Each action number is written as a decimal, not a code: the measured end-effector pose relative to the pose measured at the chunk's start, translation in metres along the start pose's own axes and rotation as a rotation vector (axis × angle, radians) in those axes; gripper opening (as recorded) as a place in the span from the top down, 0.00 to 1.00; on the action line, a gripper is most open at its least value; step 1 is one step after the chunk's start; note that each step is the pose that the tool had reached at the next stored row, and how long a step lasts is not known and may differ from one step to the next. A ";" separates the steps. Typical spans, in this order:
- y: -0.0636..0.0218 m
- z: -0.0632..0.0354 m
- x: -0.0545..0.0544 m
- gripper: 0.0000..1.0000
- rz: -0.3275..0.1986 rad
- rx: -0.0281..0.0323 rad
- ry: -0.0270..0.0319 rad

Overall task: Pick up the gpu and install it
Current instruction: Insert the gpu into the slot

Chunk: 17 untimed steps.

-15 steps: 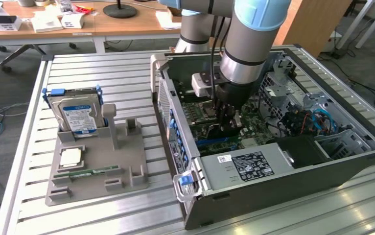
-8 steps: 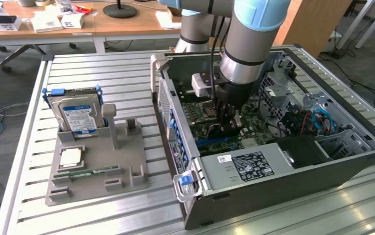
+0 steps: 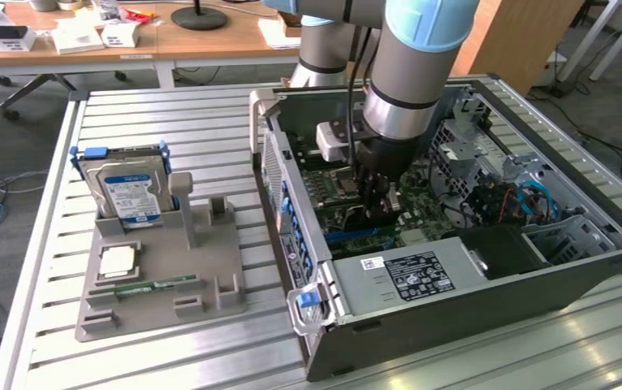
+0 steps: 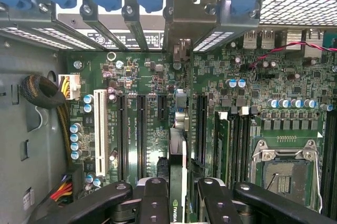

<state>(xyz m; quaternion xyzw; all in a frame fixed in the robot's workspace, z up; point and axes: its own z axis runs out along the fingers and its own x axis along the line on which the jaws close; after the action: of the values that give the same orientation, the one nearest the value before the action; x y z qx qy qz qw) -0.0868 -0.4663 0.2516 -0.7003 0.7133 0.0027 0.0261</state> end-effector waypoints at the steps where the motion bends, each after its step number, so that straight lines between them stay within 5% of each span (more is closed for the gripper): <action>1: 0.0000 0.0000 0.000 0.74 0.000 0.0000 0.0000; 17: 0.0015 0.0007 0.000 0.74 0.000 0.0004 -0.0001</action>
<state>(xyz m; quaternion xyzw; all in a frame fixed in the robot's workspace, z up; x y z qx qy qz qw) -0.0883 -0.4663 0.2509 -0.7003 0.7134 0.0026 0.0263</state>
